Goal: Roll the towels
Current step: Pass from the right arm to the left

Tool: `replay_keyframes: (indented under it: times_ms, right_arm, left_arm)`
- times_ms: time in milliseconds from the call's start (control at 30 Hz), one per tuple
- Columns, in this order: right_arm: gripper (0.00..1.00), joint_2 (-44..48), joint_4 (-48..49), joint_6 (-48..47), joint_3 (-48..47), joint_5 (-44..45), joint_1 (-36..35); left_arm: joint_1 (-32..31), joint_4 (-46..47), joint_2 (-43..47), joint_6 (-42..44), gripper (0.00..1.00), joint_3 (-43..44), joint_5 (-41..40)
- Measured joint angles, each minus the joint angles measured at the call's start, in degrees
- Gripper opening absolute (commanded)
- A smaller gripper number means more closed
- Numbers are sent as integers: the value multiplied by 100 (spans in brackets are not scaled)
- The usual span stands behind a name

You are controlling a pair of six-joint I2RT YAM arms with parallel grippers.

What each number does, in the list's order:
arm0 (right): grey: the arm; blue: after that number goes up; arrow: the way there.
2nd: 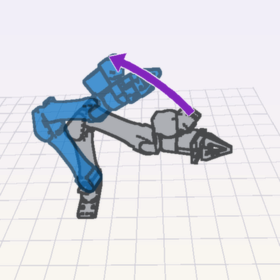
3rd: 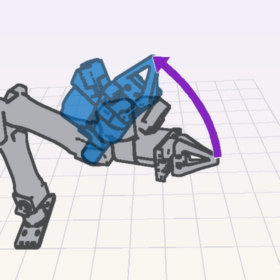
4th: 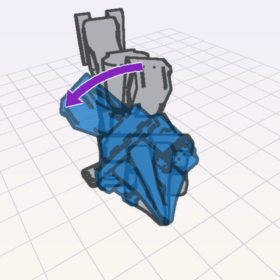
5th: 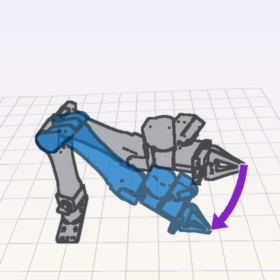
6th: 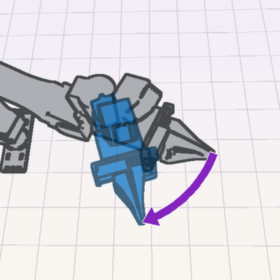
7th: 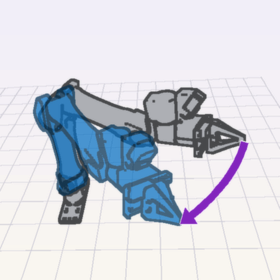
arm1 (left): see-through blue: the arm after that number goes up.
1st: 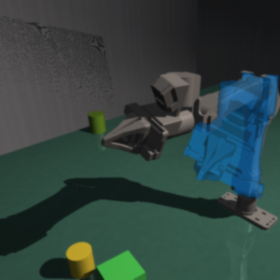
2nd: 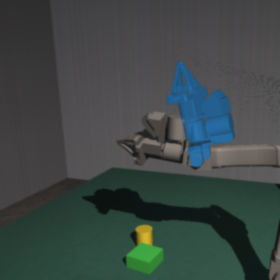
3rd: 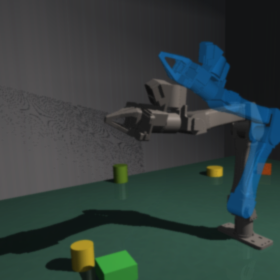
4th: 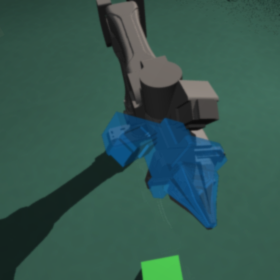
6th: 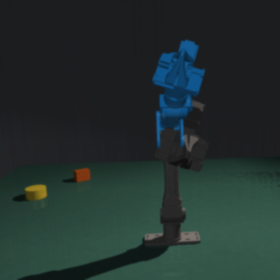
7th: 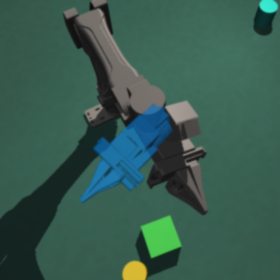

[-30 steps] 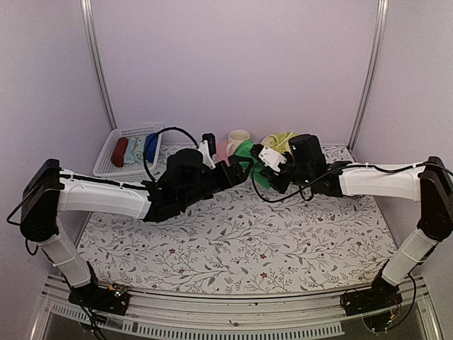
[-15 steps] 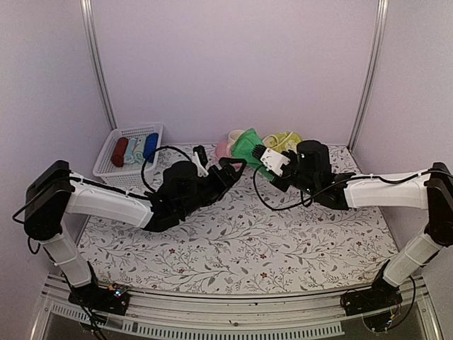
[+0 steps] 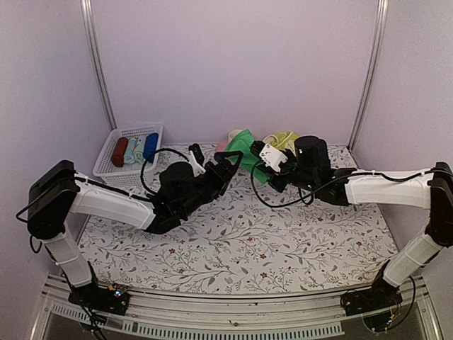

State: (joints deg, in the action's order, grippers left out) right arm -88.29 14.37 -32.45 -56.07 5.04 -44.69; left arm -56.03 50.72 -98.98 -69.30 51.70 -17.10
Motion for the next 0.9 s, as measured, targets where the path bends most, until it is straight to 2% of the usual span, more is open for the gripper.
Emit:
replay_keyframes:
  times_ms: [267, 400, 567, 700, 900]
  right_arm:
    - [2, -87, -636, 881, -555, -737, 92]
    - [2, -87, -890, 1370, -726, -1416, 313]
    - [2, -85, -1158, 1821, -833, -2175, 599]
    - [2, -85, -1241, 1980, -857, -2317, 623]
    - [2, -52, -1259, 1840, -802, -2210, 531]
  left_arm:
    - [-72, 404, -153, 240, 90, -214, -81]
    - [-103, 981, -157, 835, 90, -629, -114]
    - [-138, 1482, -177, 1532, 88, -710, -44]
    - [-201, 1025, -179, 1725, 88, -472, -66]
    - [-295, 586, -177, 1567, 88, -125, -166]
